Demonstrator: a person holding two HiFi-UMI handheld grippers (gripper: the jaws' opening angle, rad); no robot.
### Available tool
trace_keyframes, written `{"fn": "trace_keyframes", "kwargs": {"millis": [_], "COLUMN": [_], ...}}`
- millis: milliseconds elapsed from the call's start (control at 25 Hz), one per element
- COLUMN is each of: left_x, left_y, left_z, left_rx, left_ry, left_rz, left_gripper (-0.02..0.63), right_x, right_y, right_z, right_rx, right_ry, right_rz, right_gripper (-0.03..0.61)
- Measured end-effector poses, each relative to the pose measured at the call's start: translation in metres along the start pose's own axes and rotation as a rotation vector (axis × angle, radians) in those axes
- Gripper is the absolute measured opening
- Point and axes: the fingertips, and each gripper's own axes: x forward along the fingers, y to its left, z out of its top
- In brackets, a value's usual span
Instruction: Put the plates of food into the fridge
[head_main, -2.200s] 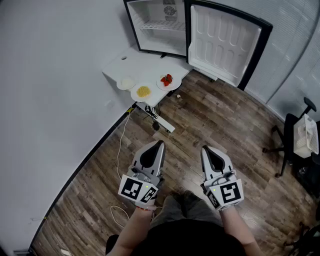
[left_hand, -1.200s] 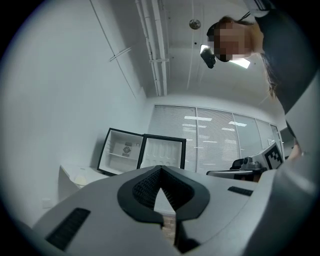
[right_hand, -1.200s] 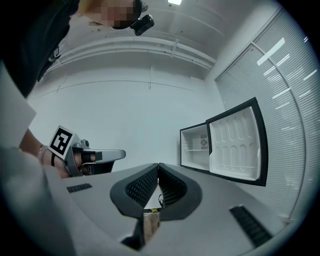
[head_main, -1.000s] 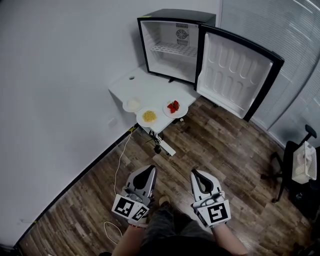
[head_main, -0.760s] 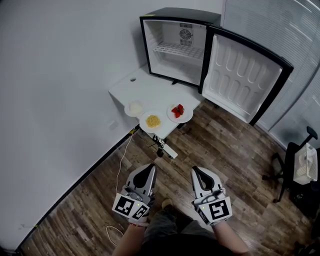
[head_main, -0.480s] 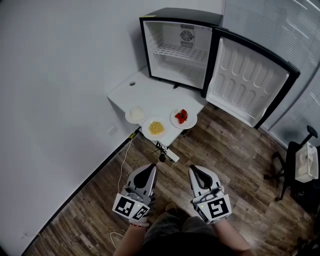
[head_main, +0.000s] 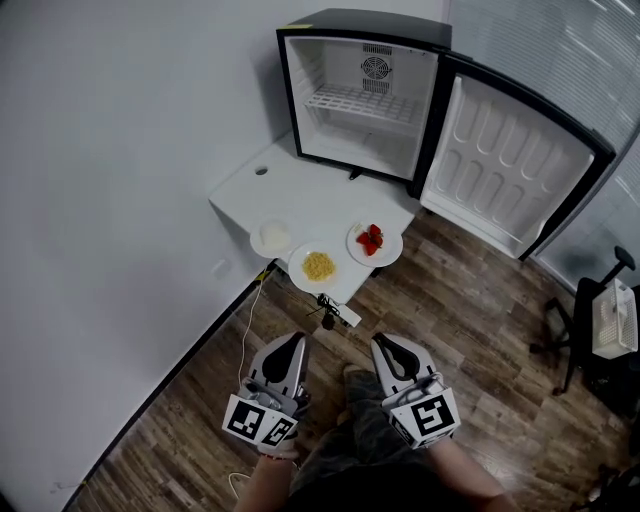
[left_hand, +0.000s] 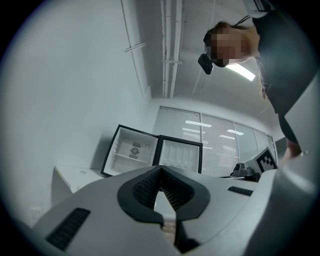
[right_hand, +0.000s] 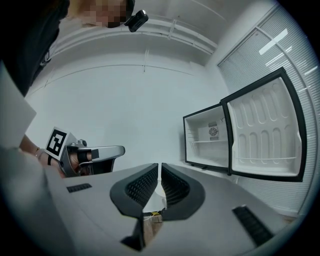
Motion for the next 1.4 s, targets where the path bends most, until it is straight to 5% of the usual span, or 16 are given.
{"fn": "trace_keyframes", "kwargs": {"millis": [320, 1000, 1400], "left_x": [0.022, 0.147, 0.232], "left_y": [0.035, 0.105, 0.104], "left_z": [-0.010, -0.022, -0.045], "left_rx": [-0.017, -0.035, -0.068], "left_ry": [0.006, 0.012, 0.017], "left_rz": [-0.002, -0.099, -0.199], "left_gripper": [0.006, 0.006, 0.006], "right_x": [0.032, 0.130, 0.159], "right_y": [-0.030, -0.180, -0.241], "right_z": [-0.020, -0.131, -0.173], "right_rx": [-0.002, 0.392, 0.561], "right_ry": [0.073, 0.291, 0.352], "right_rz": [-0.054, -0.314, -0.483], "right_gripper": [0.006, 0.112, 0.140]}}
